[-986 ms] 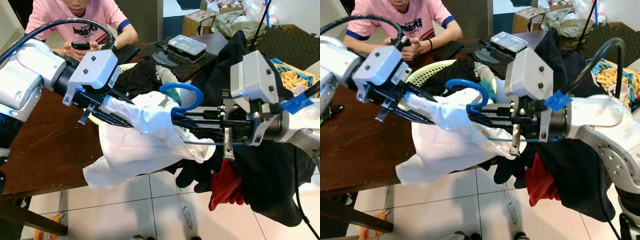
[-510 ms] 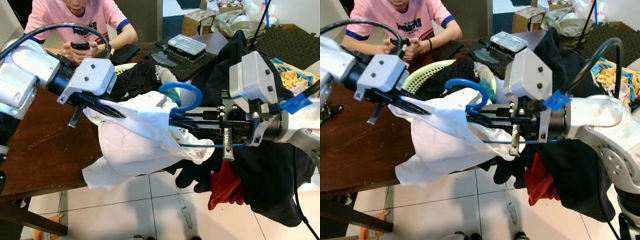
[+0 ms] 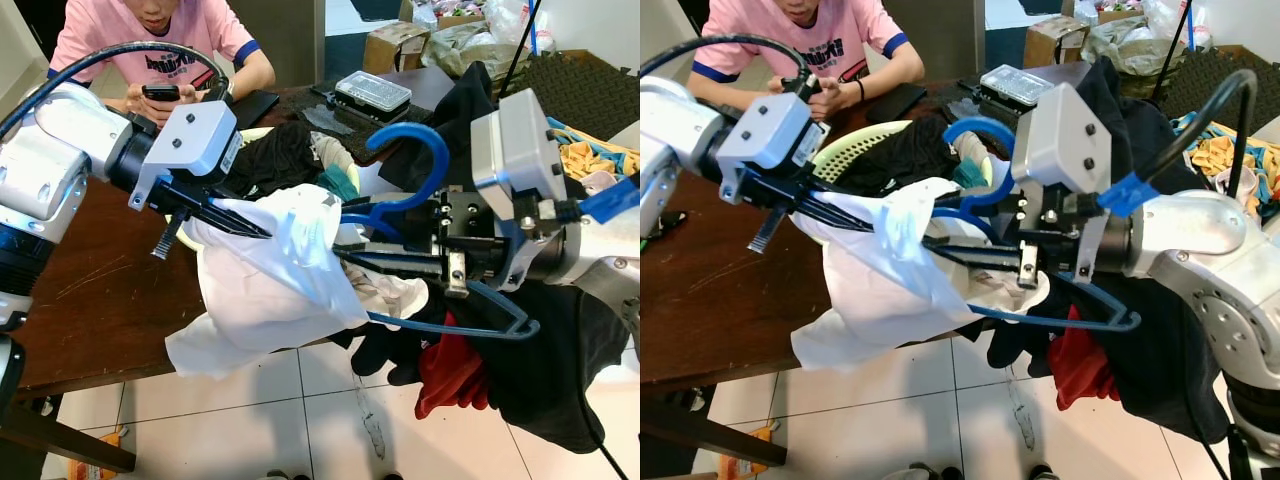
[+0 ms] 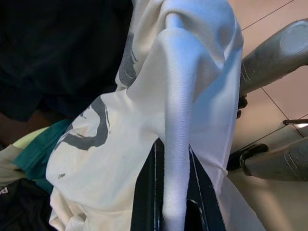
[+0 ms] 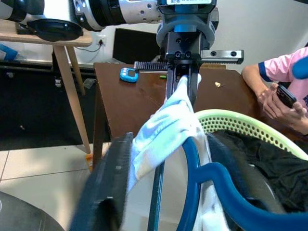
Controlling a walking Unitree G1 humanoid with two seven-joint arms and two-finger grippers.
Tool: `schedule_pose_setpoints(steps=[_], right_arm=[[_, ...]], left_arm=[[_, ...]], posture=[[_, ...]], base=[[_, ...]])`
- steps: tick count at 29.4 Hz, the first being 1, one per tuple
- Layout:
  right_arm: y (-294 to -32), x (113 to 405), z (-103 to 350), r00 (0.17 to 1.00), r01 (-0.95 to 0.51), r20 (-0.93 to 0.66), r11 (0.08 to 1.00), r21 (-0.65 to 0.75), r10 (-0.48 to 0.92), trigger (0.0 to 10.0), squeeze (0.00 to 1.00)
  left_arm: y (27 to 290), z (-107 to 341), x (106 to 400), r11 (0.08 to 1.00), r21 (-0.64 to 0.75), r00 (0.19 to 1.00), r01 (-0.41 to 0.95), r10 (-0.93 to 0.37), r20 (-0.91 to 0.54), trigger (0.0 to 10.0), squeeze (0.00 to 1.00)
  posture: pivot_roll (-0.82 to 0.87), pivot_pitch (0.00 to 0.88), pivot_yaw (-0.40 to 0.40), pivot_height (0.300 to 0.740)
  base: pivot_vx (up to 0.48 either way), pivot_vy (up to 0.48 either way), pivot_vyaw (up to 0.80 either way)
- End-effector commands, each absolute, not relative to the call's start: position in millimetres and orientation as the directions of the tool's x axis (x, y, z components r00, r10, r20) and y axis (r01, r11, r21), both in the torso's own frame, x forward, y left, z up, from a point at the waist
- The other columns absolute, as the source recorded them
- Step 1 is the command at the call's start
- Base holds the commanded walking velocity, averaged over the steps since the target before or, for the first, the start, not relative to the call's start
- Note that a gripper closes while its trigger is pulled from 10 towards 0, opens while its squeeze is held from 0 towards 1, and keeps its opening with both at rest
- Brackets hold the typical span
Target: Hang hanger
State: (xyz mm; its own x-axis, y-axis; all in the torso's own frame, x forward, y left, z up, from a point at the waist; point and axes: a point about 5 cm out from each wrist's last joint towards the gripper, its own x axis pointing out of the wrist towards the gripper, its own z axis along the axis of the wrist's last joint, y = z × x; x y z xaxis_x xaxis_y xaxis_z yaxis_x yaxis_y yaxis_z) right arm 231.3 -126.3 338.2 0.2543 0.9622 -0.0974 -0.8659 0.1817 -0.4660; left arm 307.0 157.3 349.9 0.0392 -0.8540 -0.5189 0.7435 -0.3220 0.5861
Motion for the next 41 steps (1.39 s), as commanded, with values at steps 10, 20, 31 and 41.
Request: schedule_pose_setpoints(steps=[10,20,31,41], right_arm=[[-173,234,339,0.411,-0.828,-0.181,0.282,-0.485,0.894,10.0,1.0],[-240,242,339,0.664,-0.689,-0.057,0.581,-0.433,0.746,10.0,0.0],[-255,245,330,0.711,-0.597,0.33,0.781,-0.185,0.621,10.0,0.0],[-244,250,330,0.58,-0.704,0.64,0.705,0.082,0.504,10.0,0.0]], left_arm=[[175,356,308,-0.242,0.59,0.075,0.77,-0.885,-0.46,0.0,0.0],[205,367,301,0.015,0.62,0.247,0.784,-0.924,-0.29,0.4,0.0],[173,347,281,0.256,0.551,0.258,0.794,-0.963,0.076,10.0,0.0],[158,366,281,0.47,0.465,0.322,0.75,-0.874,0.364,10.0,0.0]], posture=[[0.05,0.182,0.088,0.74],[0.05,0.18,0.082,0.74],[0.05,0.172,0.082,0.74],[0.07,0.163,0.083,0.74]], base=[[0.0,0.0,0.0],[0.0,0.0,0.0],[0.0,0.0,0.0],[0.0,0.0,0.0]])
